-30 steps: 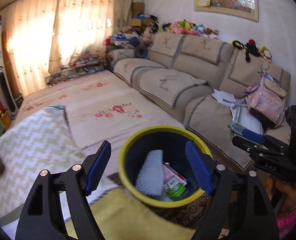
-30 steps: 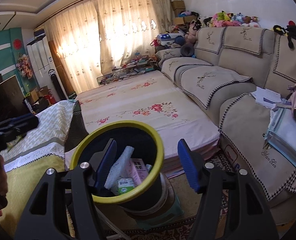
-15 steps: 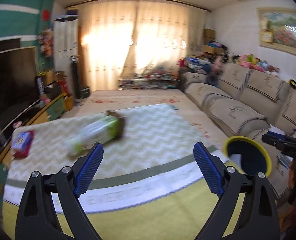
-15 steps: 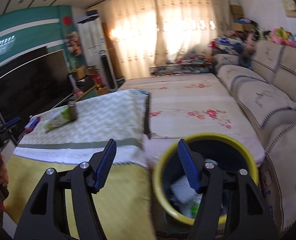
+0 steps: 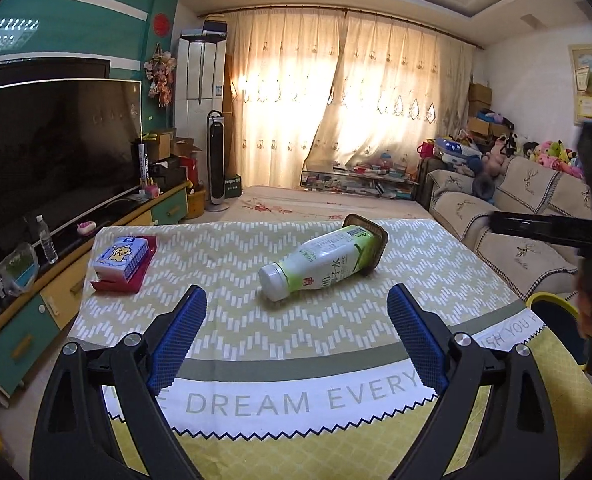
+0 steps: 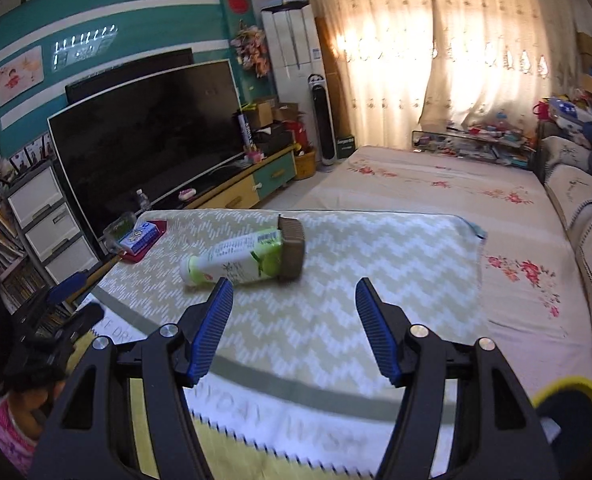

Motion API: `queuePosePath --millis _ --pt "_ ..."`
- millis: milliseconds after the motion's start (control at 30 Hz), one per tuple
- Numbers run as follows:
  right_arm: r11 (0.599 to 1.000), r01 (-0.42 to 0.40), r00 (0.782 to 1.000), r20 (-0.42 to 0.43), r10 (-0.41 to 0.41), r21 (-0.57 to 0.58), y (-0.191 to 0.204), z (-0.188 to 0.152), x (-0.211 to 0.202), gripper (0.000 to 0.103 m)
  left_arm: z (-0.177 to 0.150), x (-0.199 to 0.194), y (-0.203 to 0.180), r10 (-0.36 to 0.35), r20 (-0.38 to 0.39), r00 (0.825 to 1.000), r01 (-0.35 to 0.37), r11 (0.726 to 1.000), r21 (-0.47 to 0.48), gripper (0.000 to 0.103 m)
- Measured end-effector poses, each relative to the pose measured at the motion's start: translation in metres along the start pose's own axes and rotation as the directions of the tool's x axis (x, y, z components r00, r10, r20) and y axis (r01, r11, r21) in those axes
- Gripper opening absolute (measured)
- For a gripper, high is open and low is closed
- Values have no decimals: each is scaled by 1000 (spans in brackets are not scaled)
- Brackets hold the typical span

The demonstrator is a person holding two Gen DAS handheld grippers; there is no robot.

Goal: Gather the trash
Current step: 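Move the right tool to the coconut-water bottle's brown cap and grasp it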

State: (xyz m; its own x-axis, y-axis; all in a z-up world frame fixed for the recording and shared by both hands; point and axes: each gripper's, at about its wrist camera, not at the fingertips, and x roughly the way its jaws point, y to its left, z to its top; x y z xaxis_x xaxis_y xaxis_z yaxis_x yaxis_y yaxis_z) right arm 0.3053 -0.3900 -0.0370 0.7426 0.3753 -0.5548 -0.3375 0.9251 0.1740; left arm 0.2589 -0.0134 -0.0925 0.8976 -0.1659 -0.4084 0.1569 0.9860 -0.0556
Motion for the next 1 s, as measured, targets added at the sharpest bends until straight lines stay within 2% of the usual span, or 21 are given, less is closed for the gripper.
queuePosePath --millis 233,333,500,667,800,900,967,1000 --pt "999 34 997 -74 -35 -20 12 23 93 60 -8 2 -13 -19 -28 999 19 1000 7 92" --pt "998 59 995 -84 -60 -14 13 27 116 56 -11 4 -17 -26 -41 999 27 999 20 92" --pt "995 94 991 -96 -96 -27 17 31 136 52 -13 5 -28 -24 -49 999 27 998 65 92" --pt "987 157 981 -109 -158 -11 10 31 145 37 -14 4 -31 -22 -43 999 25 996 84 92" --pt "985 174 977 -122 -175 -16 8 31 151 34 -14 5 -30 -22 -51 998 26 997 72 92" --pt "977 206 971 -113 -211 -61 16 29 154 32 -14 5 -30 -23 -52 998 27 997 69 92" --pt "971 223 966 -113 -233 -89 20 29 160 22 -14 4 -31 -22 -53 998 25 997 69 92" --pt "968 230 963 -117 -242 -101 21 28 164 20 -14 4 -31 -22 -53 998 25 997 69 93"
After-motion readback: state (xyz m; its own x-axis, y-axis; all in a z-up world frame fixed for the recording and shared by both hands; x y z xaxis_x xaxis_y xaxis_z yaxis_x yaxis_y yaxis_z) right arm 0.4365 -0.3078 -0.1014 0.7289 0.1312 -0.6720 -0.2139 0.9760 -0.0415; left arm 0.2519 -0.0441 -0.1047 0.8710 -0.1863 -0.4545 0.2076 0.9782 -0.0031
